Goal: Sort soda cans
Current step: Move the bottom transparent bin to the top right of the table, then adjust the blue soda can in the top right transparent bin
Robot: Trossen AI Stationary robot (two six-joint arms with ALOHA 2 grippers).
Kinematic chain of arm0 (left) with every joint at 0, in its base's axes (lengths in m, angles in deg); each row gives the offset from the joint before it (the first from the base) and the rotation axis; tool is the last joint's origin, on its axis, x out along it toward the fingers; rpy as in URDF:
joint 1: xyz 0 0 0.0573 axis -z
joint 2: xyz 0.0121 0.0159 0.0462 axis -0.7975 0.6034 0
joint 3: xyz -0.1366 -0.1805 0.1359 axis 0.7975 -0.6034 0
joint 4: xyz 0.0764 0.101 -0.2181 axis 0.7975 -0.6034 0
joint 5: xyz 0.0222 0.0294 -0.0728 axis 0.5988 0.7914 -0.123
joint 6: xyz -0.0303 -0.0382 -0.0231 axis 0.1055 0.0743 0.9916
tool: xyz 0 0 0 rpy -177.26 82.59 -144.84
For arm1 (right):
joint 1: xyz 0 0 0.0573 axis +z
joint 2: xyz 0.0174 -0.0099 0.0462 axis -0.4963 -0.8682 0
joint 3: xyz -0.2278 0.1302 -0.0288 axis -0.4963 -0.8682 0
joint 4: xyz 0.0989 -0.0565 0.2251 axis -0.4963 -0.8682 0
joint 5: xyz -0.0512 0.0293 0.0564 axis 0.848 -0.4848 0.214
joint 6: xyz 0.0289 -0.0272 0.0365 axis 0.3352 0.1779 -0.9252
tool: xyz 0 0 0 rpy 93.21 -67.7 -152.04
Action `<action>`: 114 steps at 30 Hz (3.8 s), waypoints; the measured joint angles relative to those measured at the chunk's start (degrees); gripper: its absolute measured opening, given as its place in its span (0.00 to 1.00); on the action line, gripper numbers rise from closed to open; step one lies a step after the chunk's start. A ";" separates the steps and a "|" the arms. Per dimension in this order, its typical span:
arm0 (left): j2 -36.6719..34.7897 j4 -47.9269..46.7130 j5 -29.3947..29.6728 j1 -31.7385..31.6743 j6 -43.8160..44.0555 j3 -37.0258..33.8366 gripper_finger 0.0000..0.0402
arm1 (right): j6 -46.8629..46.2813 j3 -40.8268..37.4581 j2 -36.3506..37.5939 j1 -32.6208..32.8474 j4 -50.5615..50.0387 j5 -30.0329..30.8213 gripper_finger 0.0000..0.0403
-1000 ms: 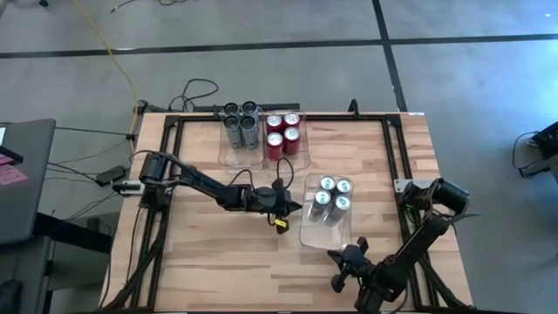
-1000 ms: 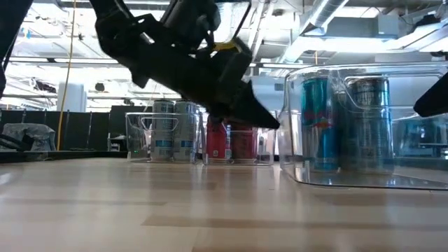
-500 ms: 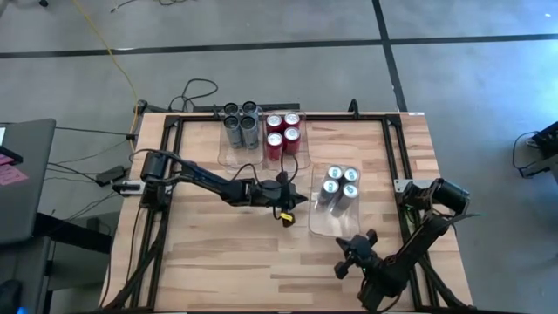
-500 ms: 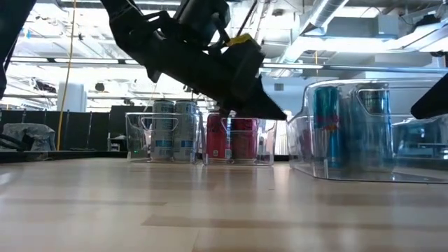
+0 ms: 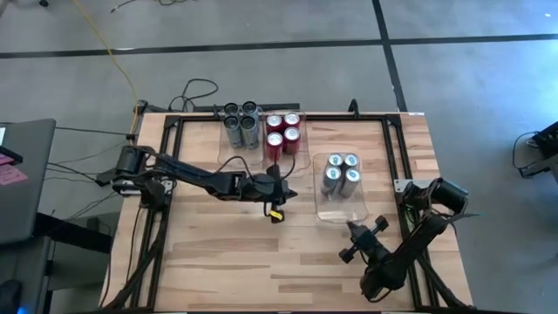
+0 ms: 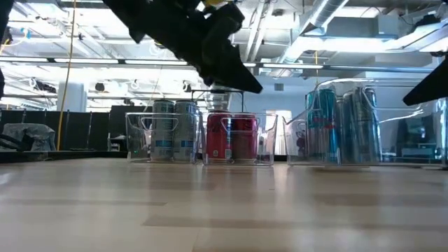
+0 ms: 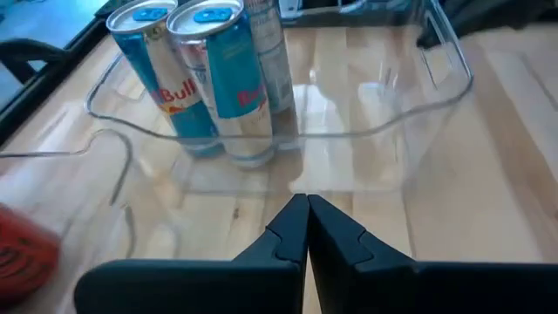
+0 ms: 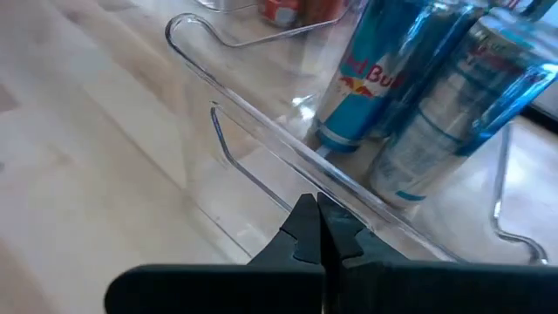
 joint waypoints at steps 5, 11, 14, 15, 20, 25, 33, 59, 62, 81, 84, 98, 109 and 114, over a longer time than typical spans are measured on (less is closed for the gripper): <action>-3.28 -4.08 0.79 -0.02 -1.47 0.00 0.01 | 0.12 -1.29 0.07 -1.44 -0.45 -0.03 0.00; -4.55 -6.27 1.45 -0.02 -2.93 -0.11 0.01 | 0.06 -4.82 0.07 -2.71 1.52 -0.22 0.00; -4.62 -6.44 1.49 -0.02 -3.69 -0.11 0.01 | 0.06 -6.18 0.11 -3.34 1.84 -0.21 0.00; -4.62 -6.58 1.49 -0.02 -3.94 -0.11 0.01 | 0.06 -6.69 0.11 -3.58 1.77 -0.16 0.00; -4.62 -6.57 1.67 -0.22 -4.97 -0.11 0.01 | 1.06 -9.15 0.15 -5.19 1.42 0.92 0.00; -4.62 -6.69 2.96 -0.22 -5.79 -0.11 0.01 | 1.59 -11.94 0.16 -7.34 1.57 1.72 0.00; -4.62 -7.14 3.82 -0.24 -5.75 -0.11 0.01 | 2.92 -14.81 0.17 -11.91 3.77 4.74 0.00; -15.03 -18.28 8.69 -0.24 -2.97 -0.15 0.01 | 27.40 -15.10 0.20 -32.09 19.44 14.75 0.00; -14.98 -19.16 8.79 -0.24 -2.99 -0.15 0.01 | 29.27 -15.10 0.20 -33.86 20.61 15.54 0.00; -14.98 -22.63 11.76 -0.24 -4.69 -0.11 0.01 | 30.64 -10.55 0.17 -36.10 22.33 10.46 0.03; -14.98 -25.77 11.78 -0.24 -5.05 -0.11 0.01 | 29.63 -6.91 0.08 -34.49 18.72 8.45 0.07; -15.28 -29.91 11.78 -0.24 -4.38 -0.11 0.01 | 33.65 14.76 5.19 -33.45 -5.10 3.68 0.25; -21.44 -33.51 12.09 -1.10 -6.21 -0.11 0.01 | 92.87 23.28 22.41 -58.70 15.48 -26.24 0.18; -23.05 -35.49 12.07 -1.93 -5.28 -0.11 0.01 | 111.56 23.28 22.32 -73.22 19.91 -45.82 0.20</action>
